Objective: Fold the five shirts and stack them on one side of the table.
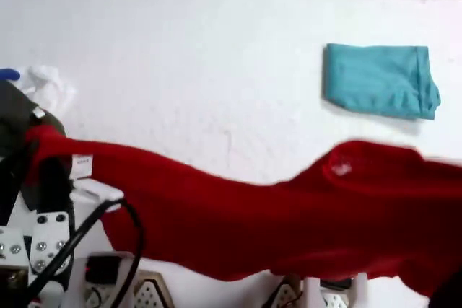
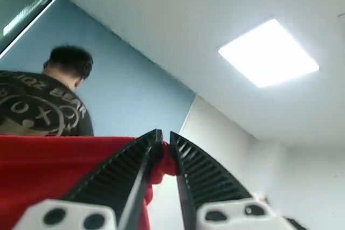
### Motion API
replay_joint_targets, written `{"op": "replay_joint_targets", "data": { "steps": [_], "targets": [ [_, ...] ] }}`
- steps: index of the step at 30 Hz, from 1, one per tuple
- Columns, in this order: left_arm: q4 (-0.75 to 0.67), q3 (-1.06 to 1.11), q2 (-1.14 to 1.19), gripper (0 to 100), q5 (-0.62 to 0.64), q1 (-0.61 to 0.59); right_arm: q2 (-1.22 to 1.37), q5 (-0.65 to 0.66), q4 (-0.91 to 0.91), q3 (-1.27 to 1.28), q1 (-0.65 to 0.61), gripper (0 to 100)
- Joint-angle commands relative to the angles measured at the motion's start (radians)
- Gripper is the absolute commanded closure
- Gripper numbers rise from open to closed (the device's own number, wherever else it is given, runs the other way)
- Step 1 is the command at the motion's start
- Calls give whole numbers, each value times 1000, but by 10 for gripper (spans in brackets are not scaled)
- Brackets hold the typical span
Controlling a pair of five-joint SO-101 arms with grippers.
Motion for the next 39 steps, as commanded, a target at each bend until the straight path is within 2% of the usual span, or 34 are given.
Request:
{"op": "replay_joint_targets", "data": {
  "steps": [1, 8, 13, 16, 18, 21, 23, 30, 35, 39],
  "targets": [
    [-57, 54, 121, 973, -12, -2, 156, 3, -21, 52, 2, 981],
    [-247, 150, 480, 973, -12, 6, 421, 5, -48, 374, 1, 981],
    [-402, 148, 810, 973, -8, 9, 644, 5, -216, 606, -2, 981],
    [-508, 105, 1007, 973, -9, 9, 814, 5, -329, 634, -19, 981],
    [-531, 16, 1140, 973, -9, 9, 915, 3, -383, 597, -22, 981],
    [-502, -186, 1324, 973, -9, 2, 1055, -3, -401, 466, -22, 981],
    [-434, -351, 1436, 973, -9, 2, 1130, -3, -354, 368, -22, 981],
    [-141, -837, 1783, 973, -14, 5, 1330, -2, 4, 150, -96, 981],
    [3, -1012, 1992, 973, -80, 8, 1440, -5, 150, 141, -151, 981],
    [20, -1035, 2051, 973, -86, -3, 1488, -5, 213, 135, -148, 981]
  ]
}}
